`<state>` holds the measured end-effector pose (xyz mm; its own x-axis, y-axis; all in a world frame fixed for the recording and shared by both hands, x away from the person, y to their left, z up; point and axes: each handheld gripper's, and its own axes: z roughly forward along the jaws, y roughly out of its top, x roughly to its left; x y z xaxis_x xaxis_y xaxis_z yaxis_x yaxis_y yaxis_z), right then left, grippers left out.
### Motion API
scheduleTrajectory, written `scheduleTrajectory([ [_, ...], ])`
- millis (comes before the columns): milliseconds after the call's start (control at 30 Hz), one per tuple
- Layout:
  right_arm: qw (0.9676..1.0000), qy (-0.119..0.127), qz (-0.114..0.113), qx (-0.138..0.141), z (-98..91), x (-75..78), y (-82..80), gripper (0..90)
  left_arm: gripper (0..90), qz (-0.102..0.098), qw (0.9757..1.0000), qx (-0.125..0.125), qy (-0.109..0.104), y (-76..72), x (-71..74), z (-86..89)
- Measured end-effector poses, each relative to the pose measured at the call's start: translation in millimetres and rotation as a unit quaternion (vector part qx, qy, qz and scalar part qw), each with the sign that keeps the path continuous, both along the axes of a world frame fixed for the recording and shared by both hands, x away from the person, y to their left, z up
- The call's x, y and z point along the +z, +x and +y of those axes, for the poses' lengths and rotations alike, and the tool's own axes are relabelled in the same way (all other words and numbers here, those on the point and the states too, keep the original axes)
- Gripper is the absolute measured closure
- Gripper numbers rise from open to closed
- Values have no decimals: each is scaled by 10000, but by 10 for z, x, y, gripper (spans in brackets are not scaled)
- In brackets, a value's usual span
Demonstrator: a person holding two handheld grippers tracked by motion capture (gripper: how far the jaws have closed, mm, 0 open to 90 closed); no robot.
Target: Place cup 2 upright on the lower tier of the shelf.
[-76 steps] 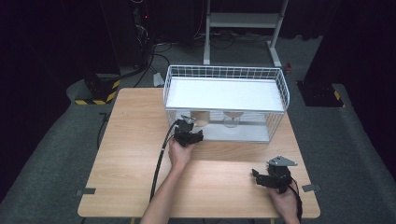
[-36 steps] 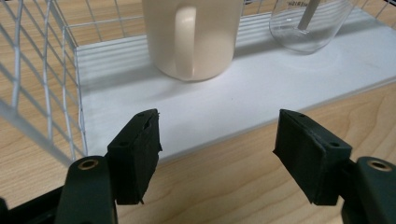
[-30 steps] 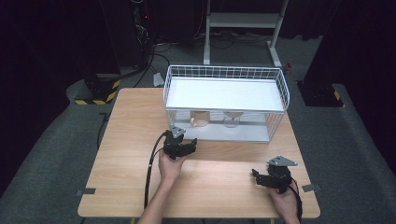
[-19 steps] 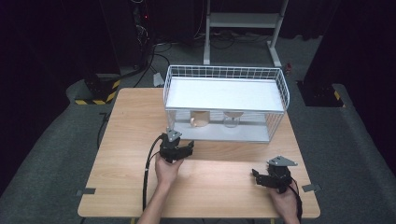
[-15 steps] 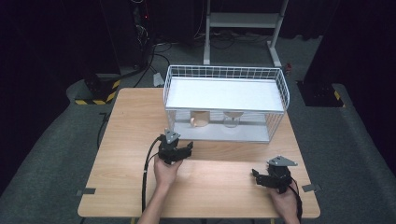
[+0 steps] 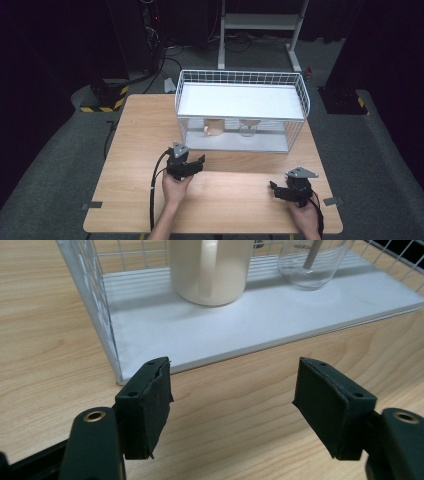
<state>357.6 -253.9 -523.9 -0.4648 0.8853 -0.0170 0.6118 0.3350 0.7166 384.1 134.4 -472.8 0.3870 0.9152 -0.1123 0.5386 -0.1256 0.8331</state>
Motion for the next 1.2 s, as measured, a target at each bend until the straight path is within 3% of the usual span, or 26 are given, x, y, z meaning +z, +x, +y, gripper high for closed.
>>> scheduleTrajectory([
  [333, 10000, 0, 2, -3, 0, 0, 0, 215, 308, -47, 9999, -35, -97, -121, 22, 44],
  [467, 10000, 7, 10, -12, 2, 1, -1, 215, 307, -69, 10000, -33, 9, -161, 7, 48],
  [567, 10000, 7, 11, -10, 2, 1, -1, 215, 306, -47, 10000, -72, -8, -209, -19, 47],
  [633, 10000, 7, 9, -10, 2, 1, -1, 215, 305, -28, 9998, -103, 142, -278, -74, 55],
  [733, 10000, 8, 10, -11, 2, 1, -1, 215, 304, 1, 9998, -110, 176, -309, -102, 70],
  [933, 10000, 8, 15, -20, 3, 2, -1, 215, 301, 107, 9999, -7, 102, -373, -230, 108],
  [1200, 10000, 7, 16, -21, 3, 2, -1, 215, 299, 203, 9987, 92, 456, -399, -352, 153],
])
